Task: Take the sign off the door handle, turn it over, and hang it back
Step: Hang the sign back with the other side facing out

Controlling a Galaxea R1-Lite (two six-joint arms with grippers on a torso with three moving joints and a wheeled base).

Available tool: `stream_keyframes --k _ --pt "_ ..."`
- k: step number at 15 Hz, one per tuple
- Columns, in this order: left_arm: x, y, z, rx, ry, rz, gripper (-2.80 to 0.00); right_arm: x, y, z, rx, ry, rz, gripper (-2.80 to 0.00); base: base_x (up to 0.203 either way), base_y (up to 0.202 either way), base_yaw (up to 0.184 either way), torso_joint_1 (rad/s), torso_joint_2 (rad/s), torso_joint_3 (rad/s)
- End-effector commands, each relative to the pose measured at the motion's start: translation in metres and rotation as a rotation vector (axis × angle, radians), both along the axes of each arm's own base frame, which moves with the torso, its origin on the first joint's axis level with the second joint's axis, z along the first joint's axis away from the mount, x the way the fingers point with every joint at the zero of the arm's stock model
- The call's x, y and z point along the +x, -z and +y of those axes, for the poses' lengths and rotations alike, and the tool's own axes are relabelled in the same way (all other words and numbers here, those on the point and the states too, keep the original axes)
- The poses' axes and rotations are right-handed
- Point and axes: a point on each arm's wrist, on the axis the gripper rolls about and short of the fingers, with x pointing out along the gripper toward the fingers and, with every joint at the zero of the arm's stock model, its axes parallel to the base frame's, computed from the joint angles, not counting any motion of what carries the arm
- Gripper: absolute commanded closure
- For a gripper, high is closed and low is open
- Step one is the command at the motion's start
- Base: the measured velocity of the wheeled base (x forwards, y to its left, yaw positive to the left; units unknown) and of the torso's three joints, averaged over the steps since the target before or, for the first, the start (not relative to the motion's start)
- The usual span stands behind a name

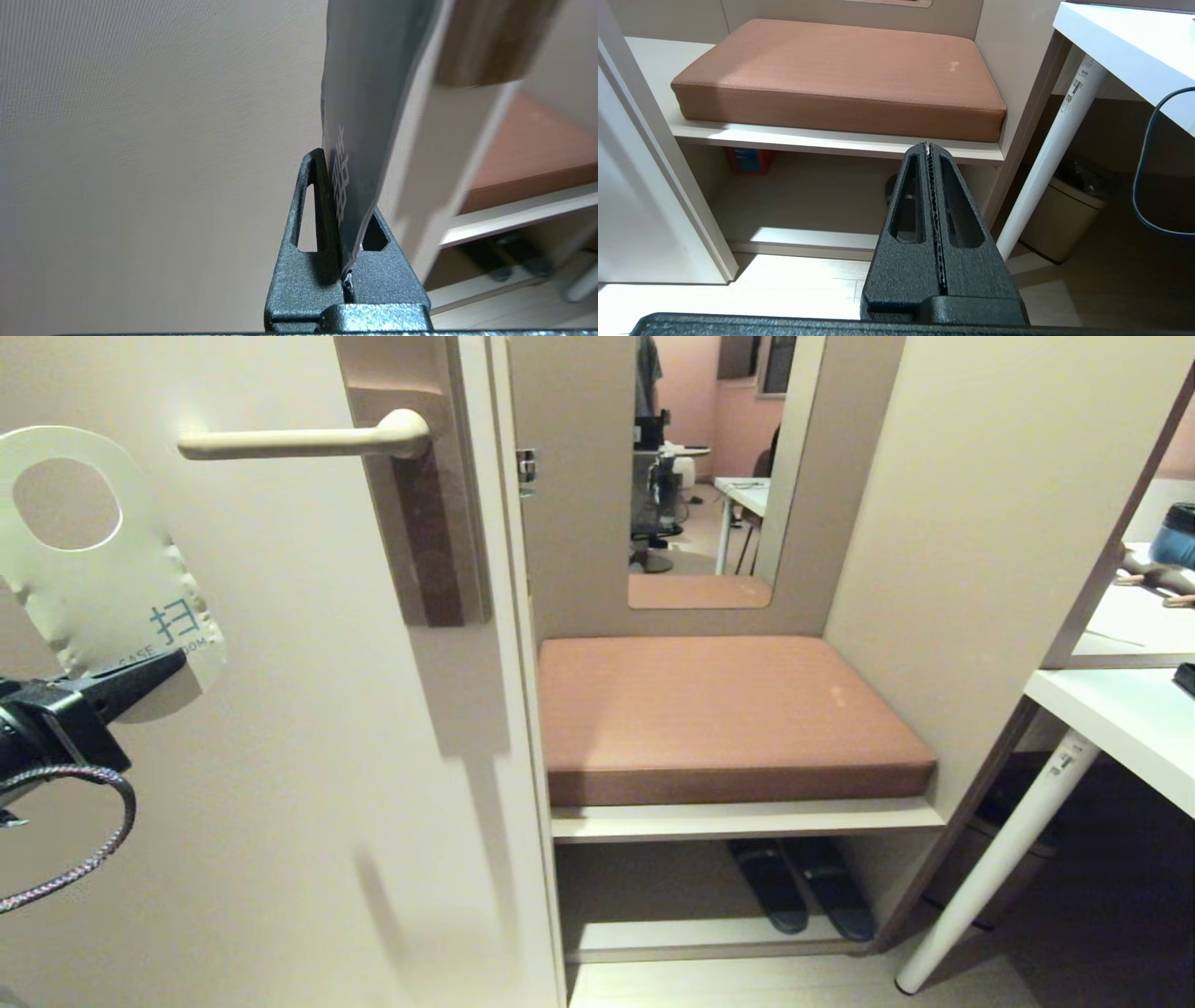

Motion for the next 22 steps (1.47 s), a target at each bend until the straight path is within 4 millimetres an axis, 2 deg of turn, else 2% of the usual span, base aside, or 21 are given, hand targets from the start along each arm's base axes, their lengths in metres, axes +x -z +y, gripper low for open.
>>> stream_keyframes --k 1,4,10,15,22 --pt "0.015 0.004 0.003 0.008 -0.003 0.032 0.0 0.0 0.0 0.0 0.0 0.0 0.002 0.0 0.0 0.0 0.0 0.0 0.0 0.0" --pt "0.033 -0.007 0.006 0.031 -0.004 0.007 0.0 0.0 0.0 0.0 0.0 0.0 0.002 0.0 0.0 0.0 0.0 0.0 0.0 0.0" --pt "0.037 -0.014 0.005 0.057 0.007 -0.021 0.0 0.0 0.0 0.0 0.0 0.0 0.002 0.0 0.0 0.0 0.0 0.0 0.0 0.0" --pt "0.046 -0.012 0.005 0.075 0.013 -0.011 0.0 0.0 0.0 0.0 0.0 0.0 0.002 0.0 0.0 0.0 0.0 0.0 0.0 0.0" --pt "0.052 -0.017 -0.01 0.078 0.082 -0.029 0.0 0.0 0.0 0.0 0.0 -0.001 0.002 0.0 0.0 0.0 0.0 0.0 0.0 0.0"
